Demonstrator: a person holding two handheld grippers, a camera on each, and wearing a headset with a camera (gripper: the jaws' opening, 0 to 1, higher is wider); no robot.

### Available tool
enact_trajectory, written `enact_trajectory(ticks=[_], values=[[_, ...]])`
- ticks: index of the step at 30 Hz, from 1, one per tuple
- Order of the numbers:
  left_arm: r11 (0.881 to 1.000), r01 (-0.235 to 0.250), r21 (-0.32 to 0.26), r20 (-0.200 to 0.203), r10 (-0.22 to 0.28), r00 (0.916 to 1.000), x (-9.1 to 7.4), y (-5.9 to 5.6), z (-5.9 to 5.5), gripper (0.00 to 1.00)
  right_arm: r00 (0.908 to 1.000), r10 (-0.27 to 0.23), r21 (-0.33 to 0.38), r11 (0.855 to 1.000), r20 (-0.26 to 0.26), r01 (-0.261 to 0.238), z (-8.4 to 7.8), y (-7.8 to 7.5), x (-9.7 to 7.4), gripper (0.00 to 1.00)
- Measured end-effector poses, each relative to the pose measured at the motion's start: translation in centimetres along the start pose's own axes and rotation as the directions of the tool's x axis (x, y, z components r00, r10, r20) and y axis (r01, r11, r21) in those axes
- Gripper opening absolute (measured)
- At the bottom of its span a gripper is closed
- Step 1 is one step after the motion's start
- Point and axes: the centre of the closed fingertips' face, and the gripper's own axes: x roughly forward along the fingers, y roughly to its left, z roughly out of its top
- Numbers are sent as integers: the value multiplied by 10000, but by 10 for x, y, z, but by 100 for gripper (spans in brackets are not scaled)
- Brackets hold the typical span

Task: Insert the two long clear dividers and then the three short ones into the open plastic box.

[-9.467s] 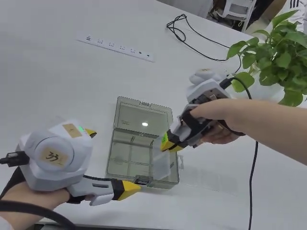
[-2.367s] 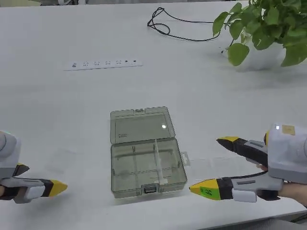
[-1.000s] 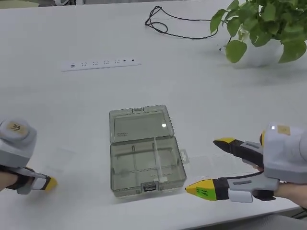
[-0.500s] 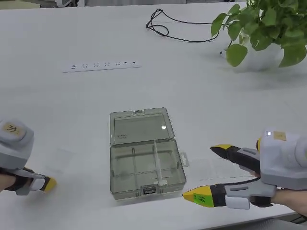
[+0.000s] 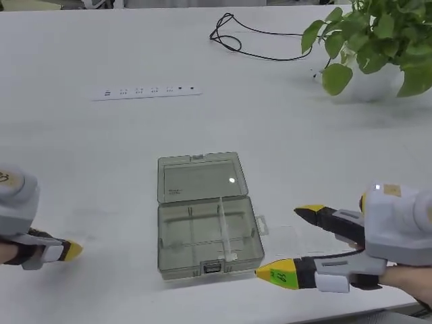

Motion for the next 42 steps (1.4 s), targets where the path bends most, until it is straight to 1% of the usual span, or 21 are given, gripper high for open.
enact_trajectory(ticks=[4, 7, 8, 14, 16, 18, 20, 22, 24, 26, 28, 30, 32, 33, 34, 37, 40, 41, 42], values=[[9998, 198, 64, 442, -201, 9988, -7, -11, 12, 30, 10000, 33, 71, 10000, 19, -33, 2, 1, 3, 97], [9990, 425, 167, 850, -437, 9954, -12, -23, 24, 30, 9999, 88, 45, 10000, -53, -88, 3, 3, 6, 97], [9986, 495, 205, 931, -512, 9943, -13, -26, 27, 30, 9999, 110, 63, 9999, -55, -110, 3, 3, 7, 97], [9945, 997, 310, 1697, -1035, 9800, -21, -49, 51, 30, 9999, 167, 188, 9997, -27, -166, 9, 6, 13, 96], [9929, 1124, 392, 1845, -1177, 9758, -23, -57, 57, 30, 9999, 124, 369, 9992, -9, -124, 12, 5, 15, 94], [9909, 1282, 420, 2002, -1340, 9706, -24, -65, 62, 30, 10000, -52, 699, 9975, -49, 56, 14, 2, 18, 92], [9888, 1428, 443, 2153, -1491, 9651, -25, -73, 67, 30, 9998, -73, 990, 9951, 201, 53, 20, 1, 21, 91], [9862, 1573, 509, 2325, -1649, 9585, -26, -83, 72, 30, 9995, -138, 1049, 9944, 273, 109, 24, -1, 24, 90], [9834, 1757, 457, 2479, -1816, 9516, -27, -91, 75, 30, 9994, -134, 1064, 9943, 317, 100, 28, 0, 28, 90], [9822, 1828, 440, 2576, -1880, 9478, -26, -97, 77, 30, 9994, -106, 1093, 9940, 319, 71, 32, 3, 32, 89], [9806, 1918, 407, 2665, -1957, 9438, -26, -102, 79, 30, 9991, -39, 1217, 9926, 421, -12, 36, 6, 36, 88], [9796, 1973, 388, 2756, -2002, 9402, -25, -108, 80, 30, 9992, -45, 1379, 9904, 399, -10, 39, 7, 41, 86], [9780, 2048, 386, 2813, -2073, 9370, -24, -115, 81, 30, 9990, 15, 1723, 9850, 448, -92, 42, 10, 46, 85], [9774, 2080, 383, 2884, -2101, 9342, -23, -119, 82, 30, 9989, 39, 1841, 9828, 477, -127, 44, 11, 48, 83], [9770, 2093, 394, 2901, -2117, 9333, -24, -121, 82, 30, 9989, 78, 1892, 9818, 458, -163, 45, 13, 50, 81], [9763, 2142, 296, 3104, -2127, 9265, -25, -129, 84, 30, 9992, 40, 2205, 9753, 405, -129, 48, 14, 54, 77], [9769, 2116, 310, 3252, -2100, 9220, -25, -136, 85, 30, 9985, 36, 2539, 9671, 552, -175, 54, 15, 58, 74], [9763, 2142, 290, 3305, -2117, 9198, -25, -139, 85, 30, 9974, 106, 2625, 9645, 711, -290, 58, 18, 60, 73], [9759, 2166, 276, 3326, -2133, 9186, -25, -141, 85, 30, 9971, 115, 2745, 9611, 752, -318, 60, 19, 61, 71]])
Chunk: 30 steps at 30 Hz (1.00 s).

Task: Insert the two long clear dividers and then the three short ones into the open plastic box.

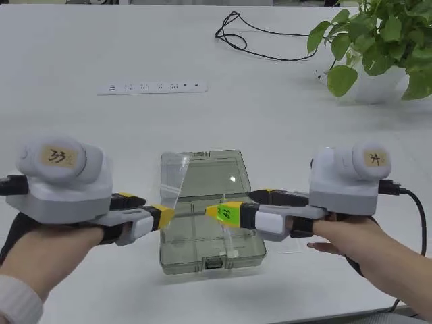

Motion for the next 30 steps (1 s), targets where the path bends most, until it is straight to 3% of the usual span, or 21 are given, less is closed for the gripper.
enact_trajectory(ticks=[9, 13, 30], values=[[9998, 186, -3, 207, -185, 9996, 7, -18, 1, 30, 9982, 312, 830, 9959, 518, -354, 18, 13, 18, 48], [9996, 268, -84, 301, -266, 9992, 9, -23, 4, 30, 9987, 262, 1154, 9928, 440, -312, 20, 14, 24, 34], [9988, 494, -63, 325, -491, 9983, 14, -32, 5, 30, 9998, 210, 1467, 9889, 72, -218, 16, 14, 29, 7]])
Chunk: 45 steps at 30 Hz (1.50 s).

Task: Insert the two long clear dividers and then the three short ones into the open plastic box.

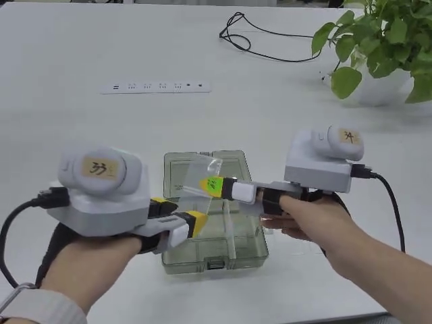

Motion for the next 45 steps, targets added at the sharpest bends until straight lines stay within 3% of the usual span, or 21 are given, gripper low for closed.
enact_trajectory(ticks=[10, 24, 40, 45], values=[[9999, -10, -105, 51, 11, 10000, 2, -2, 1, 30, 9999, 61, 295, 9995, -82, -59, 1, 4, 0, 2], [9991, 96, -420, 363, -81, 9993, 6, -6, 0, 30, 9984, -117, 125, 9998, -559, 125, -1, 3, -2, 2], [9942, 234, -1052, 425, -190, 9989, 5, -9, -1, 30, 9975, -270, -101, 9996, -647, 264, 0, 4, -3, 2], [9941, 309, -1037, 617, -246, 9978, 5, -11, -2, 30, 9962, -329, -123, 9994, -812, 320, -1, 4, -4, 2]])
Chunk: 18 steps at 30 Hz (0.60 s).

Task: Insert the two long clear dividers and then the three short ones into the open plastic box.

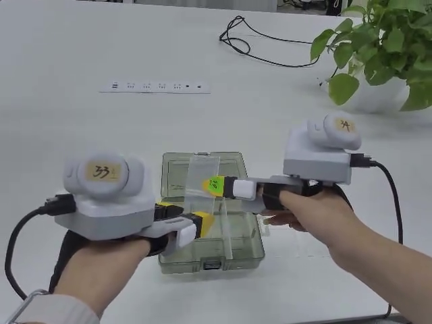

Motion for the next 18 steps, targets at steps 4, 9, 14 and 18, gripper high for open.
enact_trajectory(ticks=[4, 9, 14, 18], values=[[9977, 87, 675, 206, -101, 9997, 1, -2, 2, 32, 9995, -117, -120, 9999, -288, 114, -1, 1, 1, 2], [9930, 178, 1165, 473, -234, 9986, -1, 4, 7, 49, 9988, -184, -184, 9997, -453, 176, 1, 5, 0, 2], [9783, 398, 2035, 790, -569, 9952, -5, 11, 13, 72, 9967, -483, -198, 9987, -645, 471, 2, 2, -2, 2], [9523, 731, 2963, 946, -1054, 9899, -11, 12, 15, 91, 9956, -566, -150, 9983, -745, 556, 1, 0, -3, 2]])
